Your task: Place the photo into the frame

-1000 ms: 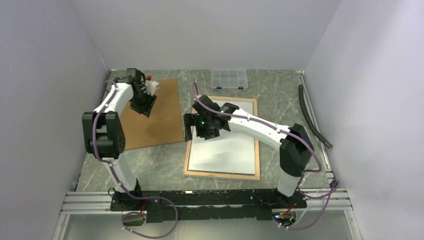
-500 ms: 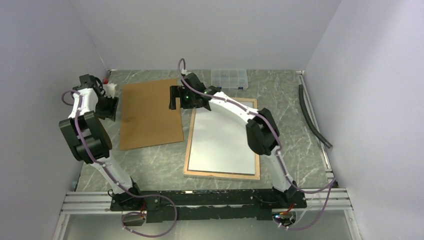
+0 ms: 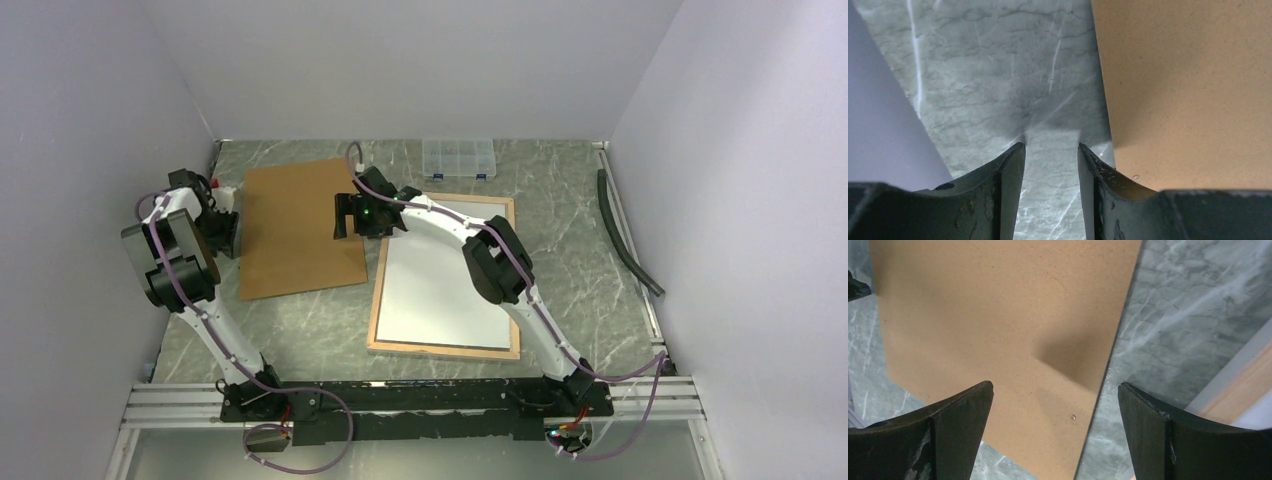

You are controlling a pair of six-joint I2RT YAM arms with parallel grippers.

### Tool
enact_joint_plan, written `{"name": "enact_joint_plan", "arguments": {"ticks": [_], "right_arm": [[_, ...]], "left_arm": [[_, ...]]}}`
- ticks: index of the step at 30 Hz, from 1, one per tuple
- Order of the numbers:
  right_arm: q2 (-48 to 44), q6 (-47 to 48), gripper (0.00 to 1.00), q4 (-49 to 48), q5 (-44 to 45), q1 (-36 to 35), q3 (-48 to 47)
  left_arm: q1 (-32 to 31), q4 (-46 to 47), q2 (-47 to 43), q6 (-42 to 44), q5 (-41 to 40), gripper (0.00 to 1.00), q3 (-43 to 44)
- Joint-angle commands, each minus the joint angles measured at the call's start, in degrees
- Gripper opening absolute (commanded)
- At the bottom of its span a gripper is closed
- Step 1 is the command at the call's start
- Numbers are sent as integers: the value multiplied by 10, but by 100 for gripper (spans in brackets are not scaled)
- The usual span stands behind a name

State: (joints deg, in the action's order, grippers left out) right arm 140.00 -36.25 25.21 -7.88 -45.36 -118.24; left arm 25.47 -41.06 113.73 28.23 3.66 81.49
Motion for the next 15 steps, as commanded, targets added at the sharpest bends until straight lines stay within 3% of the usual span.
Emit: {"name": "enact_joint_plan", "arguments": {"ticks": [1, 9, 15], "right_arm": [[17, -30, 100, -36, -25, 1, -24], [41, -94, 100, -77, -81, 2, -9], [6, -153, 100, -150, -130, 14, 33]], "left_arm": [[-4, 12, 12, -17, 33, 49, -1], [-39, 4, 33, -28, 55, 47, -9], [-49, -17, 65, -39, 95, 41, 0]]}}
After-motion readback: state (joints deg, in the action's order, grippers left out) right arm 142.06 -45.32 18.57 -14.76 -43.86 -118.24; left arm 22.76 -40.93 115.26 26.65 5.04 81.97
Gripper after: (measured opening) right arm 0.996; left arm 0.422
